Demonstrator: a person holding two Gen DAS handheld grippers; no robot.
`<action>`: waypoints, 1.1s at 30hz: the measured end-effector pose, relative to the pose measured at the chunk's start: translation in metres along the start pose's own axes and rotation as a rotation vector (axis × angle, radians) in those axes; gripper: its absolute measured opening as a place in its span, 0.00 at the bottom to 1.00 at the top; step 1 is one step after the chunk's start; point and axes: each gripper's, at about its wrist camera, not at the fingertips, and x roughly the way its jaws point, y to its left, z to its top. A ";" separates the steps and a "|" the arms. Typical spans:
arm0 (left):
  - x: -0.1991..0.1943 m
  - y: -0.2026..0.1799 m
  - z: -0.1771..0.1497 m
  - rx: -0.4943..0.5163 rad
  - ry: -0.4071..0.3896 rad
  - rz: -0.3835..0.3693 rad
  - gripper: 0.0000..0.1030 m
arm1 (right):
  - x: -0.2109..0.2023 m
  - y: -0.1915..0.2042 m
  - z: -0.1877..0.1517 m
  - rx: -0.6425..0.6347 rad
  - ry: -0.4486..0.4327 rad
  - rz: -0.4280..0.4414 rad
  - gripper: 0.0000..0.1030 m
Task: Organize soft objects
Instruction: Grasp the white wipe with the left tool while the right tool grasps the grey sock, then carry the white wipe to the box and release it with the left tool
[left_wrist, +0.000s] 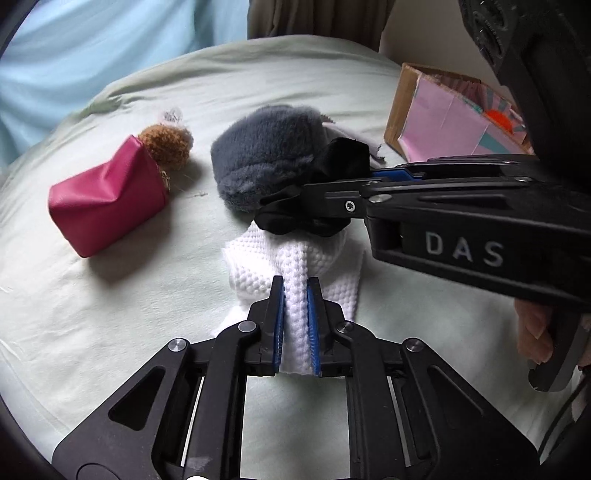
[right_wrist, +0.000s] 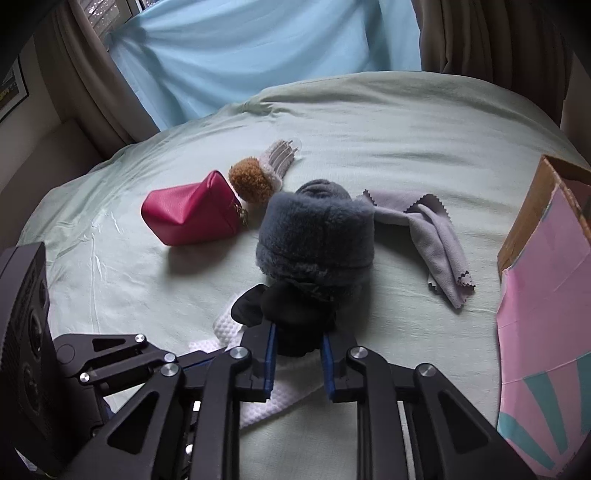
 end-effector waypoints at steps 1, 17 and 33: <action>-0.006 0.000 0.001 -0.003 -0.006 0.001 0.09 | -0.003 0.000 0.002 0.005 -0.005 0.000 0.18; -0.118 0.001 0.053 -0.078 -0.068 0.054 0.09 | -0.097 0.019 0.046 0.024 -0.062 -0.013 0.18; -0.245 -0.043 0.156 -0.215 -0.203 0.142 0.09 | -0.259 -0.002 0.101 0.040 -0.172 -0.050 0.18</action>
